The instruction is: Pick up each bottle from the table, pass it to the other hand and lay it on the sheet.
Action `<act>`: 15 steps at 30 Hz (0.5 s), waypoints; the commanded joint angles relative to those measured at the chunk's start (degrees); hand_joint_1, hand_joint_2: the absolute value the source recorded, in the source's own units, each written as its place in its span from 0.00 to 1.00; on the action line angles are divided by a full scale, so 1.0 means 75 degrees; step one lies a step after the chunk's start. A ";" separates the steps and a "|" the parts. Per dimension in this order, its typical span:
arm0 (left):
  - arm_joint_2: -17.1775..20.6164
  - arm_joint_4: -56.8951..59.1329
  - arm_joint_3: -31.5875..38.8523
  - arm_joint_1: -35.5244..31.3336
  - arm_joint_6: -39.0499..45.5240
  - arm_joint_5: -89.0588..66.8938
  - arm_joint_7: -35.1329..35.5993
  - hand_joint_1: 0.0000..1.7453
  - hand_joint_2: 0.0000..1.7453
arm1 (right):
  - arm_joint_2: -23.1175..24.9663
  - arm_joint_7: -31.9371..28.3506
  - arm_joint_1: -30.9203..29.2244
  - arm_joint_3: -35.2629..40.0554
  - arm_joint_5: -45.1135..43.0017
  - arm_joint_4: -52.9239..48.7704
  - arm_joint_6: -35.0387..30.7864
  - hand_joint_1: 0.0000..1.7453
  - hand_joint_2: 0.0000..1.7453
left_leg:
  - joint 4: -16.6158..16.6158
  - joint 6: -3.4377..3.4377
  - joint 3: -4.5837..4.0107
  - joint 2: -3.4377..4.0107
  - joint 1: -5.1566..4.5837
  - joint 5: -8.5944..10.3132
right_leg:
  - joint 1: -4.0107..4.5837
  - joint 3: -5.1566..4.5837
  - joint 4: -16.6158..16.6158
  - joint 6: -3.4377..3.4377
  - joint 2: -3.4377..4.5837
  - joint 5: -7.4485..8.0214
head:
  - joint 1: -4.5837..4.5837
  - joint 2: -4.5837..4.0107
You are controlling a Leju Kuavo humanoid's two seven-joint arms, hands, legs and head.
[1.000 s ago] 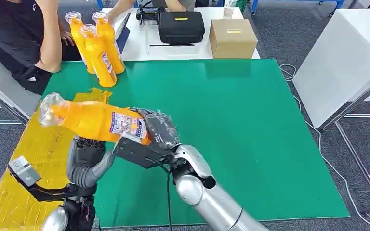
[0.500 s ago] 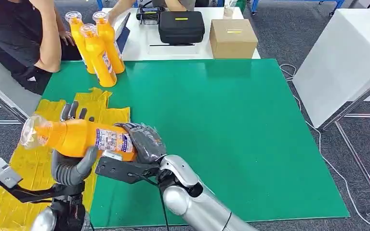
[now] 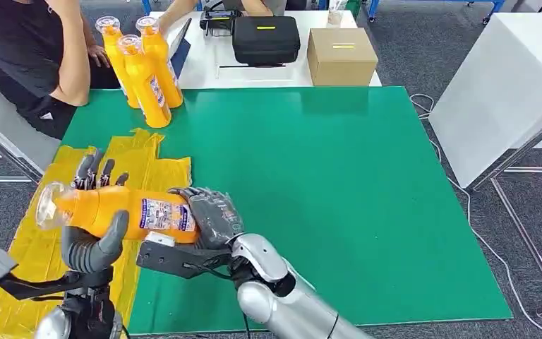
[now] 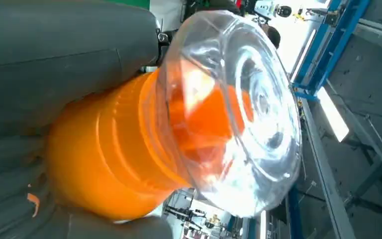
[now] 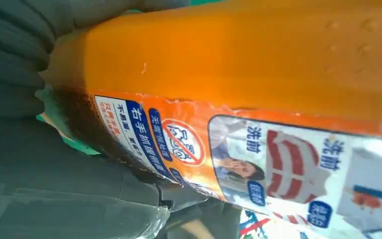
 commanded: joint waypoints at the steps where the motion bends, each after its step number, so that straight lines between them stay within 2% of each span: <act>1: -0.0011 0.0284 -0.0159 -0.0394 -0.0148 0.0072 0.0226 1.00 1.00 | -0.0170 0.0101 -0.0435 0.0212 0.0189 -0.0082 0.0198 1.00 1.00 | 0.0005 -0.0022 0.0016 -0.0008 0.0007 -0.0010 | 0.0007 0.0021 0.0002 -0.0006 -0.0016 -0.0012 | 0.0000 0.0000; 15: -0.0010 0.0352 -0.0310 -0.0430 -0.0291 0.0340 0.0366 1.00 1.00 | -0.0035 0.0208 -0.0781 0.0059 0.0168 -0.0066 0.0275 1.00 1.00 | 0.0004 -0.0016 0.0009 -0.0001 0.0004 -0.0006 | 0.0003 0.0011 0.0002 -0.0004 -0.0007 -0.0006 | 0.0000 0.0000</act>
